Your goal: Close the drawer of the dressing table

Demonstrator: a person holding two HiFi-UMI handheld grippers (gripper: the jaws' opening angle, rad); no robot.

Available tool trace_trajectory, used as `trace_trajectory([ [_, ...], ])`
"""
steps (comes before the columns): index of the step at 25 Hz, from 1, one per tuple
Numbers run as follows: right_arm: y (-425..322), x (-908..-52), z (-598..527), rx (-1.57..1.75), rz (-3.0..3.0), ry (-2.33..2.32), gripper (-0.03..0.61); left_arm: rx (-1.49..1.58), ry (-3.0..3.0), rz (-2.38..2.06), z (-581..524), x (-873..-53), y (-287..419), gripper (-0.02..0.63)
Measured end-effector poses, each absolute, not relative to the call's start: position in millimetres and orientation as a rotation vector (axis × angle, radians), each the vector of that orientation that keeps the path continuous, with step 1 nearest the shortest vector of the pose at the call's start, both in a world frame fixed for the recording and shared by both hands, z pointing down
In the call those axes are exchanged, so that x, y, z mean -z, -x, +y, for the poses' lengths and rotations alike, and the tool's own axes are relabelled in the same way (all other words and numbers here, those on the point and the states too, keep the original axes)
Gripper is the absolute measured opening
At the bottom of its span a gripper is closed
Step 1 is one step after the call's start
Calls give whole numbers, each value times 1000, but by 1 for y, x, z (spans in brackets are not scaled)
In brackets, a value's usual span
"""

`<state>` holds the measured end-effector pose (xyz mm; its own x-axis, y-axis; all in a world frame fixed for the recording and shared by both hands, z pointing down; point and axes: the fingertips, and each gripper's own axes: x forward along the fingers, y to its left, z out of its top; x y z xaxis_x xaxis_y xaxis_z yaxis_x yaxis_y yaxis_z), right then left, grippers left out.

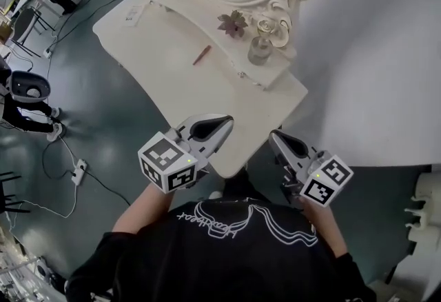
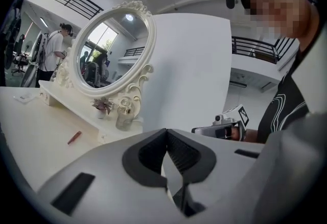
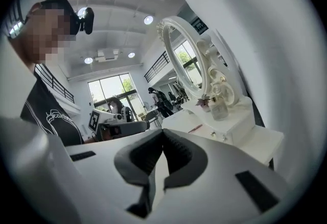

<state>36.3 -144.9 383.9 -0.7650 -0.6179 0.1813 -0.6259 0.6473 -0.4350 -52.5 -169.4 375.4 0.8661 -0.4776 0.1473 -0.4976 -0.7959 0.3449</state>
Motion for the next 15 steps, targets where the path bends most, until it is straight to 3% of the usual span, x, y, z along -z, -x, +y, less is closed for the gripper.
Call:
trace_trajectory([
  [15, -26, -360, -115, -659, -2912, -1079, 5, -87, -2674, -722, -129, -359, 53, 5],
])
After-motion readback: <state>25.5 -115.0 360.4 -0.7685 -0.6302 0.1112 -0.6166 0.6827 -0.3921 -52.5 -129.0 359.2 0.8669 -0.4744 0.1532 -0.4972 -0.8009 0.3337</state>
